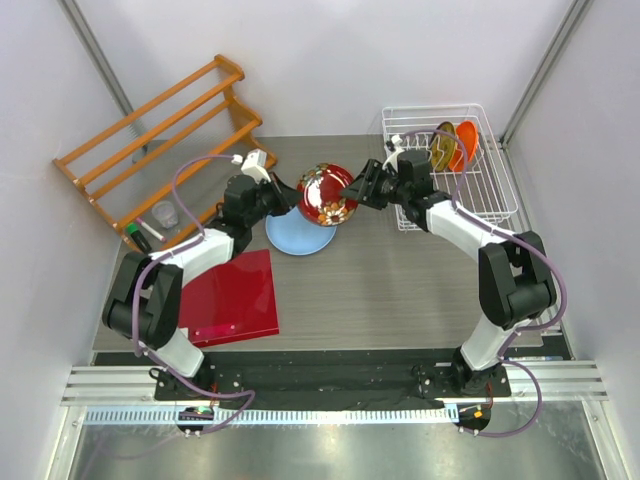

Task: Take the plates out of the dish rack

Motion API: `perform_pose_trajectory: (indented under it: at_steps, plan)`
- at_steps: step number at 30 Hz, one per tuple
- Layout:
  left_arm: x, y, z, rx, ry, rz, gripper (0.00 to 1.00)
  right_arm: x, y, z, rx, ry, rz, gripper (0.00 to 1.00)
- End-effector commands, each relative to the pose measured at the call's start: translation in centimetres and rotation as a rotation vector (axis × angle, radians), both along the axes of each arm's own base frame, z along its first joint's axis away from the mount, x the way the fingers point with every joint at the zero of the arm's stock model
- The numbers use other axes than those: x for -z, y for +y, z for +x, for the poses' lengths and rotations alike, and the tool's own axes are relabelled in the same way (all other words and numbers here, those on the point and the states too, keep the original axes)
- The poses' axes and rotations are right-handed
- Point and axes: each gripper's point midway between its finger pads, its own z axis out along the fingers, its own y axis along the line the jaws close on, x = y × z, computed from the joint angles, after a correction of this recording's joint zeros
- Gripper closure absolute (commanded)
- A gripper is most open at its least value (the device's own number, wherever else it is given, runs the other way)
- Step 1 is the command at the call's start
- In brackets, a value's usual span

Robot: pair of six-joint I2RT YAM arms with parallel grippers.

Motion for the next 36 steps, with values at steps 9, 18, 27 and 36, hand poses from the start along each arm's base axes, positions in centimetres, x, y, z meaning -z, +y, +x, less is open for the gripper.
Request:
perform_pose_trajectory:
  at_steps: [9, 18, 27, 36]
  plan:
    - [1.7, 4.5, 0.6, -0.139, 0.013, 0.140, 1.00, -4.2, -0.5, 2.2, 0.012, -0.133, 0.011, 0.47]
    - [3.1, 5.5, 0.7, -0.169, 0.044, 0.166, 1.00, -3.5, -1.2, 2.4, 0.026, -0.124, -0.016, 0.46]
    - [5.4, 5.8, 1.0, -0.169, 0.115, 0.161, 1.00, -3.3, -1.4, 2.3, 0.023, -0.121, -0.032, 0.46]
    - [7.0, 5.3, 1.3, -0.139, 0.168, 0.179, 0.62, -3.7, -4.5, 3.2, 0.110, -0.142, -0.188, 0.45]
